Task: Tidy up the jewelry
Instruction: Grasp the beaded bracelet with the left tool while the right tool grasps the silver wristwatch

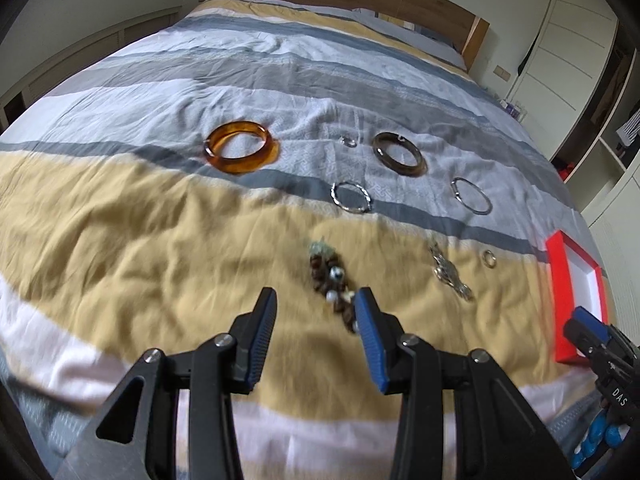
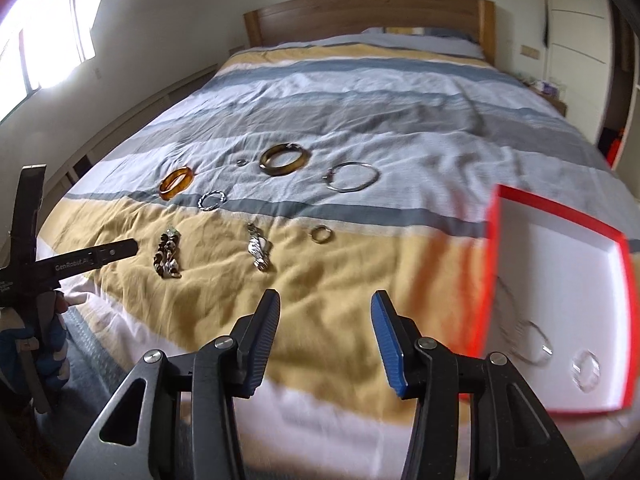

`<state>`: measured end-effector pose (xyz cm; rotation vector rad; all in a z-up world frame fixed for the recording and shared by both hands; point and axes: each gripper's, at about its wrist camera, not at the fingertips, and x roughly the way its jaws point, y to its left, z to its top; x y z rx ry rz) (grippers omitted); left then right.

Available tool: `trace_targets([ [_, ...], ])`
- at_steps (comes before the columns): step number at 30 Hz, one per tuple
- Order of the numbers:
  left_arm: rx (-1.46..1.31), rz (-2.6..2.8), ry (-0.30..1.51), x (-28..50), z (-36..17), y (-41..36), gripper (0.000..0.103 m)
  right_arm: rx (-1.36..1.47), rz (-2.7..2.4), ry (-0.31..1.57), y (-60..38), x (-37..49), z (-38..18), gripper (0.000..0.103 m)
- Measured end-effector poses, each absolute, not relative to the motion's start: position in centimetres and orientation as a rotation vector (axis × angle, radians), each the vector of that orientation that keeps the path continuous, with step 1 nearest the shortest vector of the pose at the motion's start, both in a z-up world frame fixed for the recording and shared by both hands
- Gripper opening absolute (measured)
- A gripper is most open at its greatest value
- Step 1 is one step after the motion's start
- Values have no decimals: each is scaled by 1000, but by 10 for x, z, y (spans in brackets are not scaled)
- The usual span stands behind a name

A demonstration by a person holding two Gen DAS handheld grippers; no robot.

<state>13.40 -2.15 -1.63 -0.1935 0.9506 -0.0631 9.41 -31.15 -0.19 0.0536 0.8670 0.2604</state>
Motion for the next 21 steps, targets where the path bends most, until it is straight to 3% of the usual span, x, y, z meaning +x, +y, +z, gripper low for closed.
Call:
trace_targets([
  [21,-251,-110,1008,169,-65,-29,39,26,479,934,-236,183,-67,39],
])
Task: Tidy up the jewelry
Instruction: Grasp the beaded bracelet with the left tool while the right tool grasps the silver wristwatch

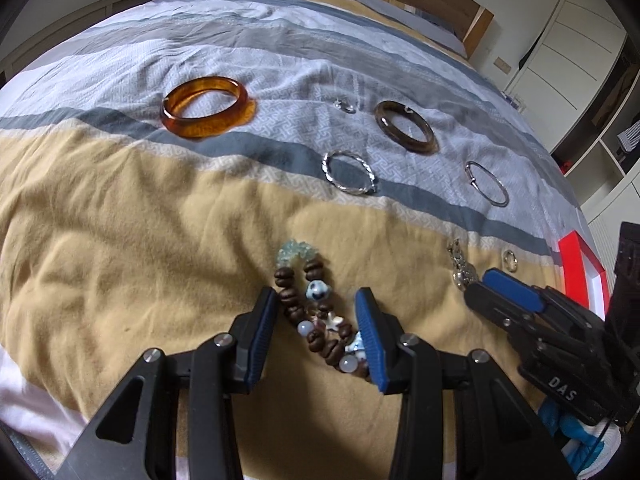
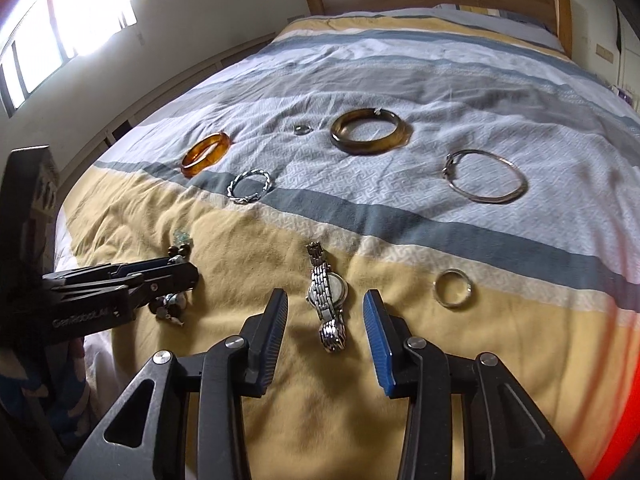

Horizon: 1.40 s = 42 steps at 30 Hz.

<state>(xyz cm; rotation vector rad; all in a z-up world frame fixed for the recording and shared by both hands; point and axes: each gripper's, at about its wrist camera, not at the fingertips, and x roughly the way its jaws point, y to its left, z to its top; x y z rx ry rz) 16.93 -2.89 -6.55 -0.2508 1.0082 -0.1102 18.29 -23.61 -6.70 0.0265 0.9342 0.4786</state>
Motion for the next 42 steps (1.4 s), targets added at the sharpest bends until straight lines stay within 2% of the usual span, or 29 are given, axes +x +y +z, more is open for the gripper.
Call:
trace_targets([
  [14,-194,-103,966,169,-74,-37,38,1,466,945,-229,190,-81,39],
  [18,-191,-107,958,169,-74,-37,37,-8,462,942,-227,190,-83,30],
  [19,-189,-107,955,169,-74,-37,37,-6,463,942,-227,191,-83,26],
  [31,-186,-115,956,167,-71,-38,17,-6,476,944,-226,189,-81,25],
  [42,-202,-127,958,149,-49,-36,15,24,514,939,-226,169,-64,25],
])
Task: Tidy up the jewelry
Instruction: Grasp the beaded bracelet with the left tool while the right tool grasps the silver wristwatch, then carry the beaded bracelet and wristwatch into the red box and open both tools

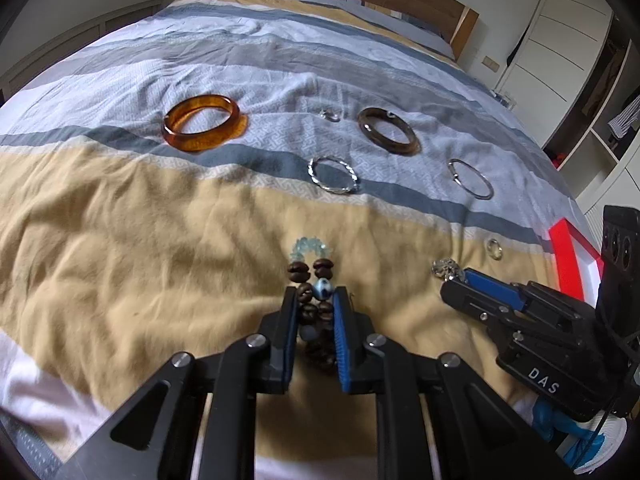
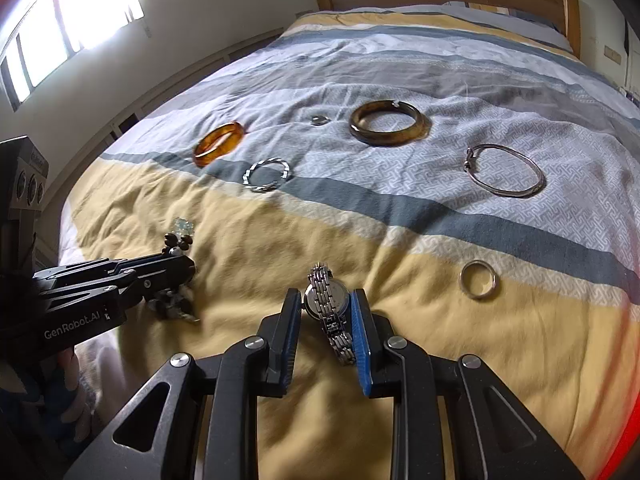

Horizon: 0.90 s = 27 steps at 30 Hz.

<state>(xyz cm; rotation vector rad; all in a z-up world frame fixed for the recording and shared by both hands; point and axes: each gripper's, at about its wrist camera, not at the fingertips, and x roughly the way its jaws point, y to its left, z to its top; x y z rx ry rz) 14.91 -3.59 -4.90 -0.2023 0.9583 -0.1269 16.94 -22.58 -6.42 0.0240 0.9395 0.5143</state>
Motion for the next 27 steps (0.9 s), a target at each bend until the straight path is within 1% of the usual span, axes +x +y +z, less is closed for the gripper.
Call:
trace_targets([
  [15,-175,-126,916,99,-8,-34,15,54,483,895,-245,114,-14,25],
  [27,-160,-168,860,45,32,-41,15,65,410,798,-273,56,43,25],
])
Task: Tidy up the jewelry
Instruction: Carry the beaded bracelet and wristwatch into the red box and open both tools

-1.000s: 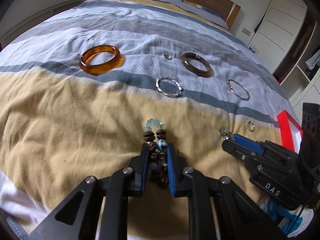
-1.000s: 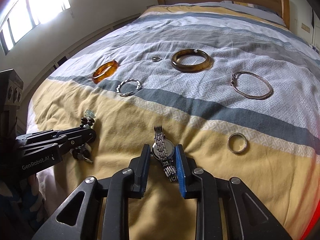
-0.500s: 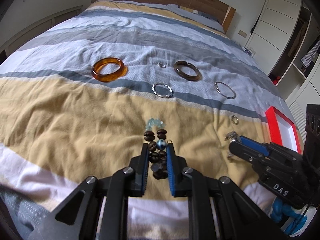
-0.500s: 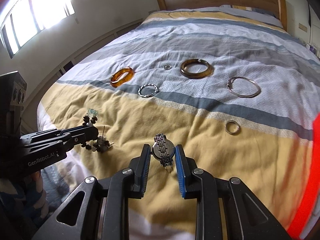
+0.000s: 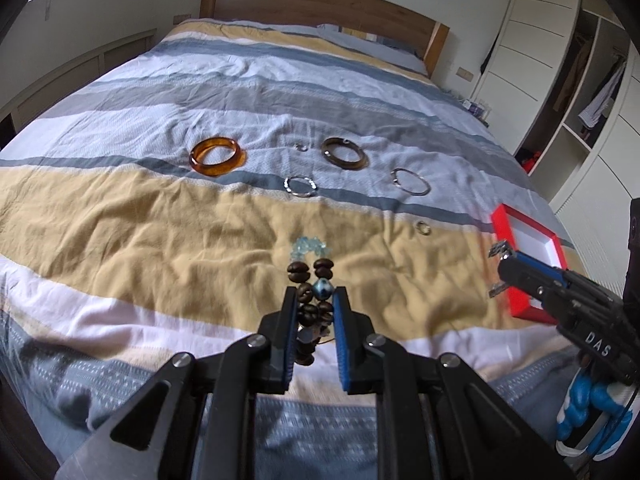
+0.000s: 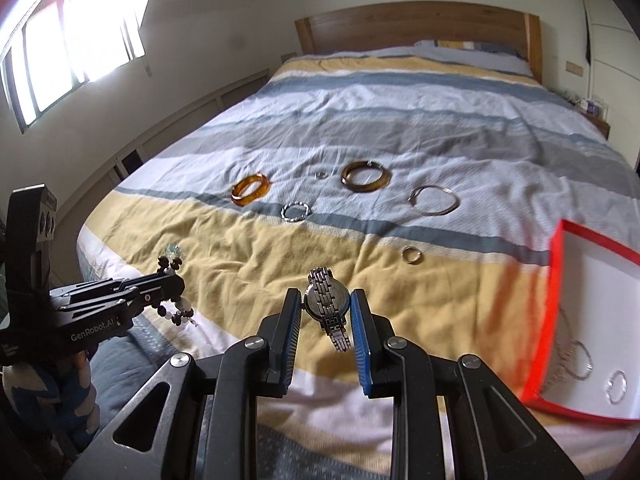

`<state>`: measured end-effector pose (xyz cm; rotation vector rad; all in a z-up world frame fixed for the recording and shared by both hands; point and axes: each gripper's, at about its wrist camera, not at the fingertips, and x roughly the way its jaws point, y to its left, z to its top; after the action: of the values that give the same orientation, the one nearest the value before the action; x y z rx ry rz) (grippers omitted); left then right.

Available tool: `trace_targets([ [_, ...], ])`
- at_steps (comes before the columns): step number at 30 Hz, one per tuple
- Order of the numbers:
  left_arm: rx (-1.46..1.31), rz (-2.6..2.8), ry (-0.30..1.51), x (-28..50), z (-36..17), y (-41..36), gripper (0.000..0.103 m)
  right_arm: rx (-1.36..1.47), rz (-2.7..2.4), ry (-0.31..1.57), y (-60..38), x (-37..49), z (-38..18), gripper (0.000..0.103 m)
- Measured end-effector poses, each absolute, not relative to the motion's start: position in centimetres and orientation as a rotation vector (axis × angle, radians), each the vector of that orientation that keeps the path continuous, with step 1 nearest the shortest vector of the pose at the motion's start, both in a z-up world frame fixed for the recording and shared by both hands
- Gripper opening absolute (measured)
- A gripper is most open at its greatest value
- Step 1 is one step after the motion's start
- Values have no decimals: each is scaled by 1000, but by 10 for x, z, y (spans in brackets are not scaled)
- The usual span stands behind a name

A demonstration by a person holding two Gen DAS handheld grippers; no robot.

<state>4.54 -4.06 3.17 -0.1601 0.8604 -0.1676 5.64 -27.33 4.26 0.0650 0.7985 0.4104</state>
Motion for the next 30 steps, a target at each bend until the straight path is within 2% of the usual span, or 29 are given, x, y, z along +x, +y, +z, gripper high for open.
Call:
trace_targets([
  [11,-134,-195,804,4,65,-52,15,97,355,707,-306,3,78,25],
  [20,-99,-233,771,-7,92,-74,15,175,272,660,-355,-24,82,25],
  [30,-56,-392,787,19,106,-154,15,237,122,636,-429,-27,73,25],
])
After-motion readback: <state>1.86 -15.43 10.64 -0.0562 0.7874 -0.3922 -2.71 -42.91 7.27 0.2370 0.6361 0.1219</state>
